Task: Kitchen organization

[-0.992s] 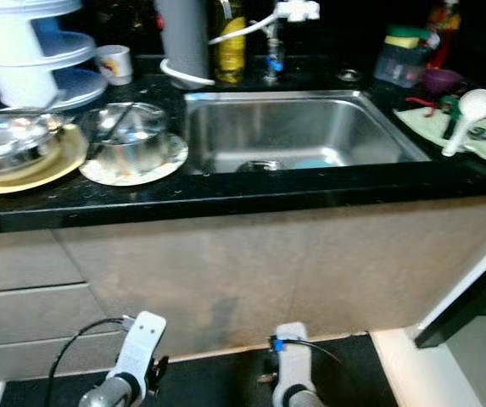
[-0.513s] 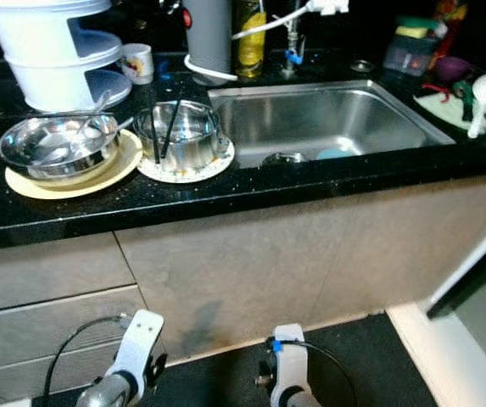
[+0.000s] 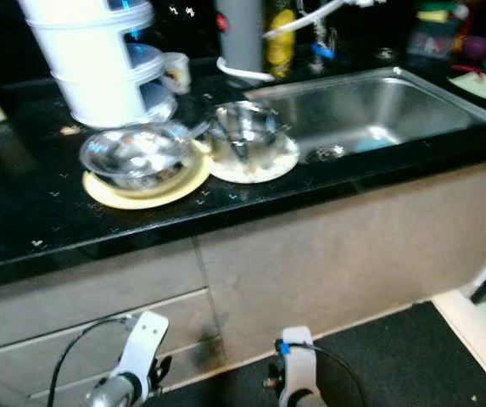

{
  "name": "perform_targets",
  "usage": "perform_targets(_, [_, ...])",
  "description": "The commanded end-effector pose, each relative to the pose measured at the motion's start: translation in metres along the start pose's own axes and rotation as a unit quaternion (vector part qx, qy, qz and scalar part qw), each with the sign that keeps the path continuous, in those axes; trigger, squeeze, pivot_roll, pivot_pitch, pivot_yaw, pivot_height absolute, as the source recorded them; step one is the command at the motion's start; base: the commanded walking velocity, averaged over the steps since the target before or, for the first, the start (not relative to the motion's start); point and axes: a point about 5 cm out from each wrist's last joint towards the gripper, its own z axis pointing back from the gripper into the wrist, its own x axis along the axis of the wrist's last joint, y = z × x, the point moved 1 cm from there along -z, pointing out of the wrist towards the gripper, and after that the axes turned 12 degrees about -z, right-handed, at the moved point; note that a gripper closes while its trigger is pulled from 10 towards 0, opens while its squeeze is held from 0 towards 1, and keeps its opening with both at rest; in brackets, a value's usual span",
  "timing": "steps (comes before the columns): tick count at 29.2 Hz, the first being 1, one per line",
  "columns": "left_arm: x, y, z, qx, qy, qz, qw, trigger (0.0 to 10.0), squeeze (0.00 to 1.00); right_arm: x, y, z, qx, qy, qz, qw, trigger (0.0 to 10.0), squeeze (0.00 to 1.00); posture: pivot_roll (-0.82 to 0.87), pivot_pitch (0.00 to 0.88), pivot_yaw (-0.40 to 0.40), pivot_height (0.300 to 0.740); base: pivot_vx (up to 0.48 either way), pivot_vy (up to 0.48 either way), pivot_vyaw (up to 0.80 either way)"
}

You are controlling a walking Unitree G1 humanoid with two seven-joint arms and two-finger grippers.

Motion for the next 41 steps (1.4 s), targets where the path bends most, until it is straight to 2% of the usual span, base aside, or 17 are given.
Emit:
perform_targets(1, [-0.005,0.000,0.001,-0.005,0.006,-0.004,1.000,10.0,0.00,-0.010,-0.001,0.003,-0.007,0.011,-0.011,1.000,10.0,0.00,-0.03,0.148,-0.013,0.740,0.000,0.000,0.00])
perform_targets(12, [-0.005,-0.007,0.001,-0.028,0.010,-0.022,0.999,10.0,0.00,-0.012,-0.004,0.005,-0.010,0.011,-0.012,1.000,10.0,0.00,-0.03,0.155,-0.014,0.740,0.000,0.000,0.00])
perform_targets(20, [-0.006,-0.007,0.001,-0.027,0.011,-0.023,0.999,10.0,0.00,-0.012,-0.007,0.006,-0.012,0.011,-0.012,1.000,10.0,0.00,-0.03,0.155,-0.014,0.740,0.000,-0.464,0.00])
perform_targets(24, [-0.006,-0.005,0.001,-0.016,0.014,-0.016,1.000,10.0,0.00,-0.012,-0.008,0.006,-0.013,0.011,-0.011,1.000,10.0,0.00,-0.03,0.156,-0.013,0.740,0.000,0.000,0.00])
perform_targets(26, [-0.004,-0.002,0.001,-0.005,0.006,-0.027,1.000,10.0,0.00,-0.011,-0.007,0.007,-0.009,0.009,-0.007,1.000,10.0,0.00,-0.03,0.154,-0.012,0.740,0.000,0.000,0.00])
perform_targets(34, [-0.001,0.008,0.010,0.023,-0.024,-0.022,0.999,10.0,0.00,-0.003,0.001,0.004,0.027,-0.007,0.007,1.000,10.0,0.00,-0.03,0.157,-0.013,0.740,0.000,0.000,0.00])
perform_targets(37, [0.007,0.011,0.028,-0.013,-0.066,-0.071,0.995,10.0,0.00,0.007,0.010,0.001,0.068,-0.017,0.018,0.997,10.0,0.00,-0.03,0.157,-0.016,0.740,0.000,0.000,0.00])
perform_targets(39, [0.012,0.010,0.041,-0.061,-0.079,-0.137,0.986,10.0,0.00,0.010,0.015,0.001,0.094,-0.014,0.036,0.995,10.0,0.00,-0.03,0.160,-0.022,0.740,0.000,0.000,0.00])
perform_targets(41, [0.019,0.009,0.053,-0.100,-0.088,-0.181,0.974,10.0,0.00,0.011,0.017,0.001,0.108,-0.011,0.055,0.993,10.0,0.00,-0.03,0.161,-0.026,0.740,0.000,0.000,0.00])
